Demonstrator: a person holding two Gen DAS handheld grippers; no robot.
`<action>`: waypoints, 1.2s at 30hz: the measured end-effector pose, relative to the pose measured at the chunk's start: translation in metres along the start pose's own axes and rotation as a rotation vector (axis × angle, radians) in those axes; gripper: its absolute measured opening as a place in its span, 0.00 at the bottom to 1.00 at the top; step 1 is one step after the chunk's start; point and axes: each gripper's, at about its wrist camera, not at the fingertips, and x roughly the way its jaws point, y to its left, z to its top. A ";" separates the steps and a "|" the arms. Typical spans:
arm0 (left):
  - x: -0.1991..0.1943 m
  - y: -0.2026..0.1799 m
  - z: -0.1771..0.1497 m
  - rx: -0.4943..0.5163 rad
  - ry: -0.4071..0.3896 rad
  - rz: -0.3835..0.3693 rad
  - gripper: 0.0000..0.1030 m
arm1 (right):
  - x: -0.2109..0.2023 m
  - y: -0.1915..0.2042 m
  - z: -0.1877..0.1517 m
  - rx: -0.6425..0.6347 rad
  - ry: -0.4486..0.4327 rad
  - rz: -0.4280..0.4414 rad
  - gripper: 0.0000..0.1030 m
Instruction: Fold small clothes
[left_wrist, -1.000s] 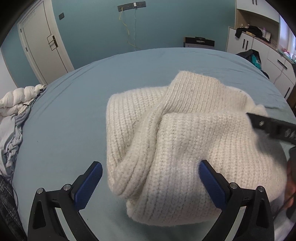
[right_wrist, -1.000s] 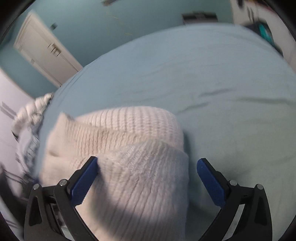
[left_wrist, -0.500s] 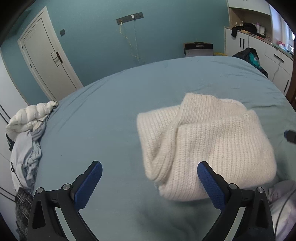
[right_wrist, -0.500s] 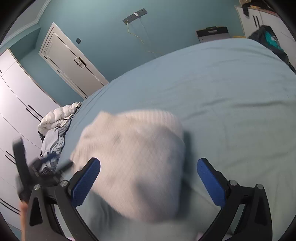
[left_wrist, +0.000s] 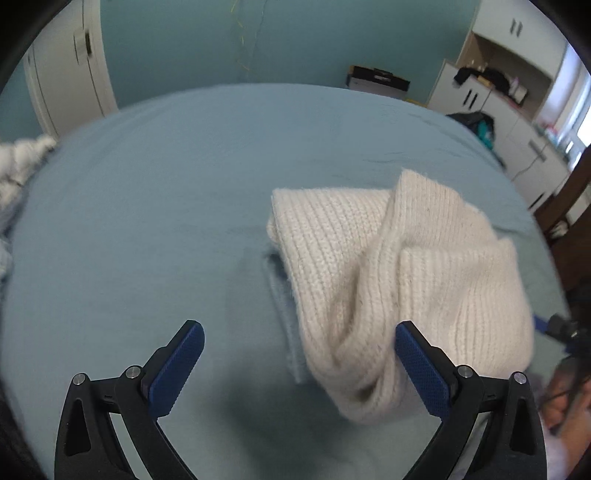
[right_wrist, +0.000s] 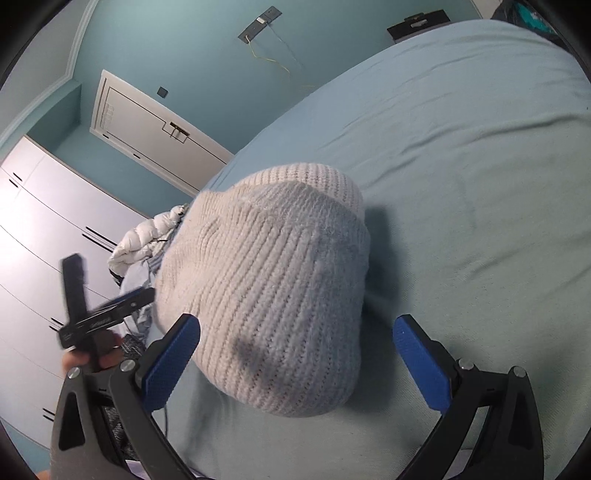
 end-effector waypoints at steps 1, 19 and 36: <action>0.005 0.007 0.004 -0.022 0.017 -0.050 1.00 | 0.000 -0.001 0.001 0.008 -0.001 0.010 0.99; 0.058 0.018 0.019 0.000 0.157 -0.335 1.00 | 0.015 -0.033 0.010 0.215 0.061 0.174 0.99; 0.116 0.030 0.008 -0.172 0.205 -0.705 1.00 | 0.052 -0.047 -0.004 0.312 0.247 0.280 0.99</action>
